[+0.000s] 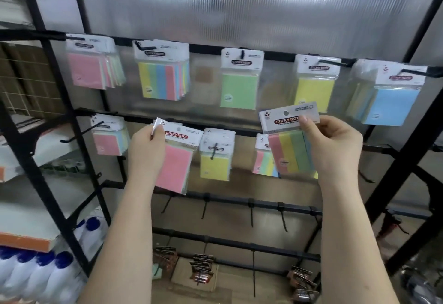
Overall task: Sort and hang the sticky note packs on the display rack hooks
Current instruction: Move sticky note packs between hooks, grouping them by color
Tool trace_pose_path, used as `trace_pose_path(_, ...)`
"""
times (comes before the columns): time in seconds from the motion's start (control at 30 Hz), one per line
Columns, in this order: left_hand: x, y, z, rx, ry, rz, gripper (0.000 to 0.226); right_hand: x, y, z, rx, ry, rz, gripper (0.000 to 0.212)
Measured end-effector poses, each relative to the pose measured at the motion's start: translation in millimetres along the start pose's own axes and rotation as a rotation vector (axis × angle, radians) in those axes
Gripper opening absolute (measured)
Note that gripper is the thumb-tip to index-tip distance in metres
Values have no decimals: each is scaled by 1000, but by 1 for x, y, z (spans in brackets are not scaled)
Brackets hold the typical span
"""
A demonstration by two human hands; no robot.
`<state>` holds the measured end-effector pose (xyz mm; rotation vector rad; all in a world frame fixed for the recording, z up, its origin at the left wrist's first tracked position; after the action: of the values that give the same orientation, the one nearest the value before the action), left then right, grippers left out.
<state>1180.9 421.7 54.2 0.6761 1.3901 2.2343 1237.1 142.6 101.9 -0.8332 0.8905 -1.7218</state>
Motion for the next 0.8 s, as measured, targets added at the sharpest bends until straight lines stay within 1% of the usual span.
trace_pose_path(0.13, 47, -21, 48, -30, -6, 16, 37, -64, -22, -28, 6, 37, 72, 13)
trace_pose_path(0.23, 85, -38, 85, -47, -27, 28, 39, -115, -41, -48, 8, 102, 121, 16)
trace_pose_path(0.4, 141, -51, 123, -57, -71, 33, 35, -184, -80, -74, 0, 192, 221, 22)
trace_pose_path(0.5, 165, -61, 136, -39, -73, 5, 36, -213, -105, -81, -19, 182, 306, 22)
trace_pose_path(0.6, 179, -67, 142, -23, -82, -28, 34, -234, -124, -81, -13, 156, 322, 21)
trace_pose_path(0.8, 191, -67, 143, -45, -116, -7, 34, -251, -144, -66, -90, 178, 399, 29)
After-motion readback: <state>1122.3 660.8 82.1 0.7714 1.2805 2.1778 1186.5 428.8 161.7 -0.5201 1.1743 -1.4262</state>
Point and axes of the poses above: each hand's wrist, its own z-axis towards the middle knuckle, its own x-axis out of the back of the hand, y = z × x, the point moved 2 cm from there along z, towards the middle knuckle, and after that the axes turned 7 degrees about -z, right-handed, at the moved point
